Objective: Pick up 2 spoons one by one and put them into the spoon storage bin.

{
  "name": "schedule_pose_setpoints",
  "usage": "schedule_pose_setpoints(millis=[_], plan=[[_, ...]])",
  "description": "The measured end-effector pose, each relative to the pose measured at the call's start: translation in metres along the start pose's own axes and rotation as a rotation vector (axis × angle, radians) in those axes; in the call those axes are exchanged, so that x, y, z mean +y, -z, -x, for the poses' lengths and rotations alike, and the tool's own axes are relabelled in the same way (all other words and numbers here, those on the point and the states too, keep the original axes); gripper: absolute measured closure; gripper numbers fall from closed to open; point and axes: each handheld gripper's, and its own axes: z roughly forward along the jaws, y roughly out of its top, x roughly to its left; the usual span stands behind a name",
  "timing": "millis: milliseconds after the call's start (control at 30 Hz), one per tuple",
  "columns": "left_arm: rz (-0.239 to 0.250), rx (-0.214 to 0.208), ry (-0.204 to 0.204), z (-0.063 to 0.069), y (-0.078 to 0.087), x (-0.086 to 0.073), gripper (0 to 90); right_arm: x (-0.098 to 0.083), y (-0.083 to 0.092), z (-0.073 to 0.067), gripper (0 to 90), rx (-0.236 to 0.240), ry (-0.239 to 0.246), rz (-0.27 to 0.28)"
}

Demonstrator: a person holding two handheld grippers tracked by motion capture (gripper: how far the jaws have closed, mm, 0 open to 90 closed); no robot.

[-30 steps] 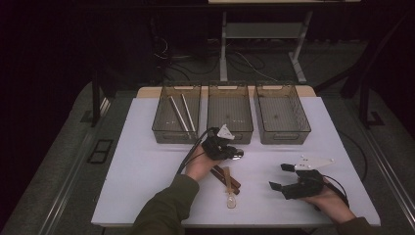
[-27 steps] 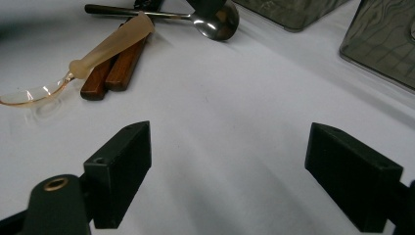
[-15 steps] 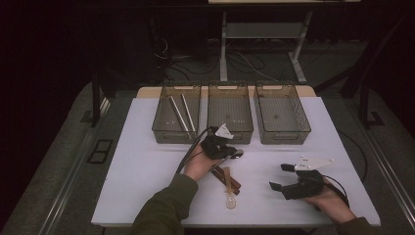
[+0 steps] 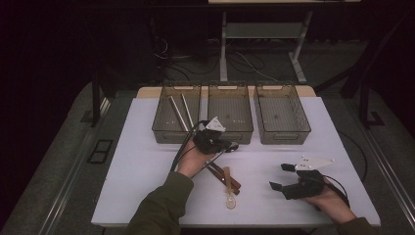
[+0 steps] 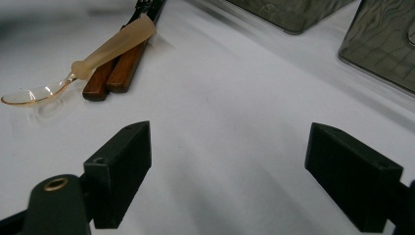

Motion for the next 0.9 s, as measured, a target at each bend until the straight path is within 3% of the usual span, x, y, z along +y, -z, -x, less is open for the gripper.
schedule_pose_setpoints(millis=[400, 500, 700, 900], plan=[[0.060, -0.023, -0.006, -0.002, 0.017, 0.015, 88.5, -0.001, 0.000, 0.001, 17.0, 0.014, -0.016, 0.012], [0.074, -0.029, -0.004, -0.004, 0.021, 0.022, 88.5, -0.001, 0.000, 0.001, 13.0, 0.028, -0.028, 0.027], [0.087, -0.034, 0.005, -0.012, 0.028, 0.036, 88.5, -0.003, 0.000, 0.003, 11.9, 0.009, -0.036, 0.031], [0.107, -0.016, 0.008, -0.023, 0.029, 0.054, 88.5, -0.002, -0.001, 0.001, 11.9, 0.024, -0.025, 0.028]])
